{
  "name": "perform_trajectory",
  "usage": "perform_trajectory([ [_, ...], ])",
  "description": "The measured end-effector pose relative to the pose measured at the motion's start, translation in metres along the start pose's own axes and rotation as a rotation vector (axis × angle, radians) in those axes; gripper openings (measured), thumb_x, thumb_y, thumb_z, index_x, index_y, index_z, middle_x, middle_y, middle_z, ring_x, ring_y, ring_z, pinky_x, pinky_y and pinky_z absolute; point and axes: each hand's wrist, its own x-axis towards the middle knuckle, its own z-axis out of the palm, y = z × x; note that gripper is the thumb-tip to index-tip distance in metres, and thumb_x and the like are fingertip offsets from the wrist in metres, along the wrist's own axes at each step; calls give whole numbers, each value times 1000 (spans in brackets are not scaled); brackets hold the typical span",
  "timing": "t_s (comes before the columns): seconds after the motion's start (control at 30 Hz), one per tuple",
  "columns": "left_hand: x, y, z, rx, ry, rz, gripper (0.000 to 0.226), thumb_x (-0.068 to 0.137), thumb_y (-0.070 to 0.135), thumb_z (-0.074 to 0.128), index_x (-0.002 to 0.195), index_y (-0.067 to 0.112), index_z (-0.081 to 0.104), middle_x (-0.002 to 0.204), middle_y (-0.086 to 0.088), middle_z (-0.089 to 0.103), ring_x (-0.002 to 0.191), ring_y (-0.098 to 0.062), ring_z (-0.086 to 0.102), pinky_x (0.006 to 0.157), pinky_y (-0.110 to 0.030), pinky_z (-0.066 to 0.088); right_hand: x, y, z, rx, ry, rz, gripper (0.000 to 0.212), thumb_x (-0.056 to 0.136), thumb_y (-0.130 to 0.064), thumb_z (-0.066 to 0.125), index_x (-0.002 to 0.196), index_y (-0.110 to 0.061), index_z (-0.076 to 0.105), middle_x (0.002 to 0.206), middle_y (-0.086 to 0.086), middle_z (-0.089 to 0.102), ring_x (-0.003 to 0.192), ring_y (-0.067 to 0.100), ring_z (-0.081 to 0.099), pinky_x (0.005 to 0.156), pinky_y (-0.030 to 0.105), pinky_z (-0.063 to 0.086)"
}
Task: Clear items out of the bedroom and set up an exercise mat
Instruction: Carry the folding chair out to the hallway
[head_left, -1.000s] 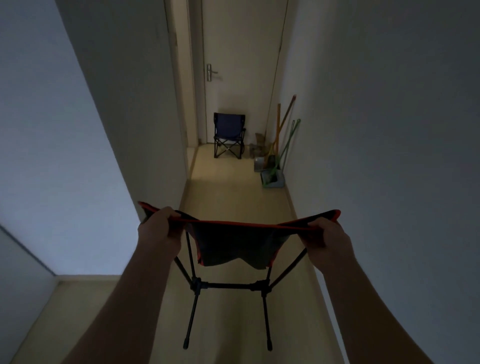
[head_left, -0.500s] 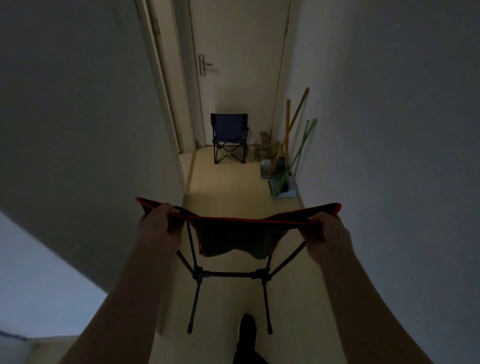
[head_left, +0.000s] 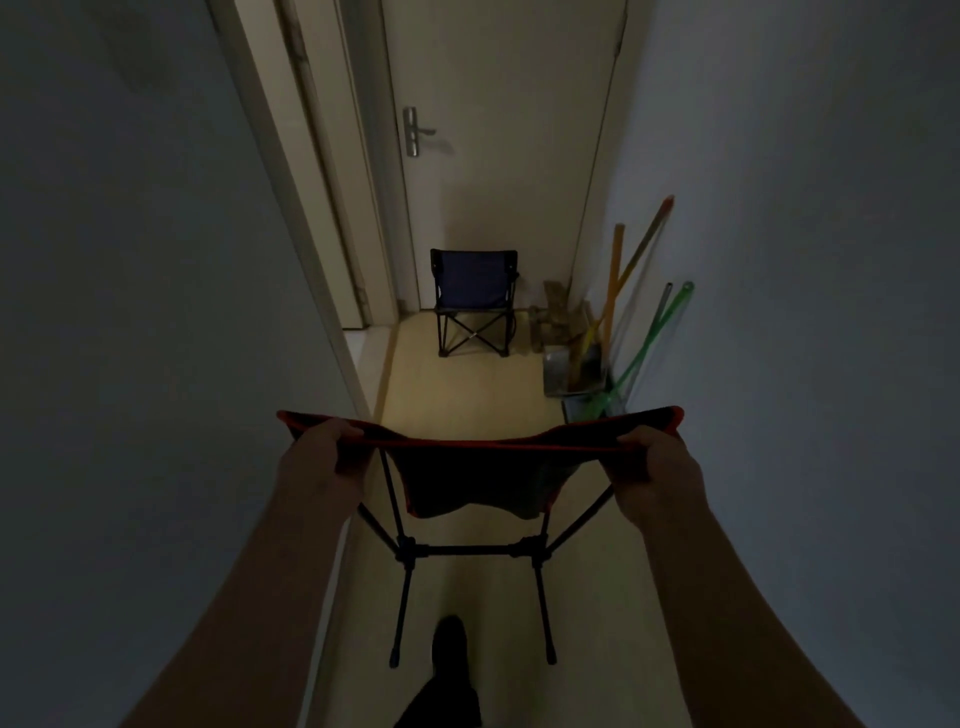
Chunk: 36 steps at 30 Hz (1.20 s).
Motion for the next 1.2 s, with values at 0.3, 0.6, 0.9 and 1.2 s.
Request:
perform_trajectory([
  [0.3,194,39,123,39,3,-96,22,83,-14,44,88,3,58,107,-18,60,104,-33,58,99,-40,51,166,-10,140,-79,75,-9,52,91,12,44,139,-7,48,97,15,57,78,31,57,63,38,50],
  [0.6,318,81,235,68,-84,-108,12,88,-5,53,92,5,59,109,-17,64,114,-30,59,107,-39,46,301,-25,236,-8,142,28,56,86,14,45,134,-14,51,101,13,56,77,30,56,56,34,53],
  [0.9,461,74,345,80,27,-151,43,91,-13,41,131,1,48,132,-23,54,122,-38,56,104,-43,48,470,-39,315,-168,164,110,43,87,15,42,124,-8,48,93,15,55,73,32,55,54,39,47],
  [1.2,583,40,427,159,204,-229,79,71,-21,39,145,8,37,133,-20,52,99,-32,60,72,-38,55,642,-30,338,-162,238,270,19,87,7,56,93,-11,56,90,4,54,79,17,54,62,16,42],
])
